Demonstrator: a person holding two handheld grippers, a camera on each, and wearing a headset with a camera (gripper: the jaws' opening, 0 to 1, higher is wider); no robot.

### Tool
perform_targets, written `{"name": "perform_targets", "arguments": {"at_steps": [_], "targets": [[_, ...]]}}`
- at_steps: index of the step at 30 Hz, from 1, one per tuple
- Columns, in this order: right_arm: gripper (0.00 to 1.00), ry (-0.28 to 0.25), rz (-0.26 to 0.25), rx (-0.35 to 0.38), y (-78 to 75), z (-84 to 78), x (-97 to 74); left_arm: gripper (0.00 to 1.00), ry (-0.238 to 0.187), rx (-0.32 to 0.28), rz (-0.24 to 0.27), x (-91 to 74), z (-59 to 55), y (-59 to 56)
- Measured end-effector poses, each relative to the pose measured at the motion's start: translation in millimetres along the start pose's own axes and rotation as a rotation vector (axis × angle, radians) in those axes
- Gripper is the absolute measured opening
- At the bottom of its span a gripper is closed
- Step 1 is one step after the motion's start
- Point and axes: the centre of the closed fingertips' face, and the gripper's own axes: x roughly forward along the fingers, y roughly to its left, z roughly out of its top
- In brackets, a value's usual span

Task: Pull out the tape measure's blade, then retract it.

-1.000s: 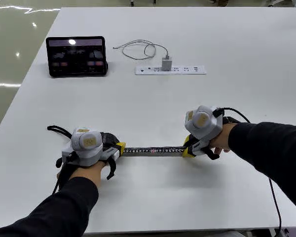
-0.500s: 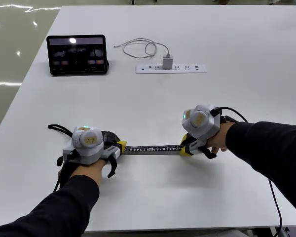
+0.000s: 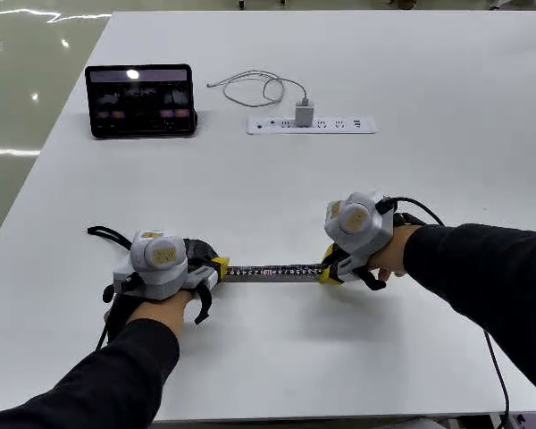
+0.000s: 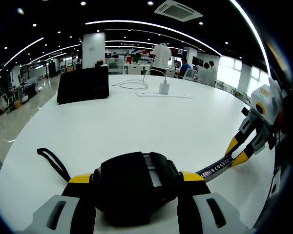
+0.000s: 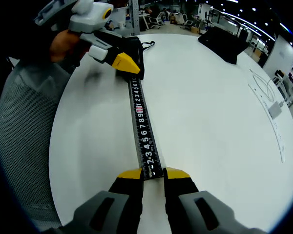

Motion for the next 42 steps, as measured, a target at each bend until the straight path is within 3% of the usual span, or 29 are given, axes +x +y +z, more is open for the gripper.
{"name": "perform_targets", "arguments": {"at_steps": [42], "targets": [[0.12, -0.055, 0.013, -0.004, 3.1, 23.7, 10.6, 0.64, 0.007, -0.009, -0.001, 0.4, -0.6, -0.5]]}}
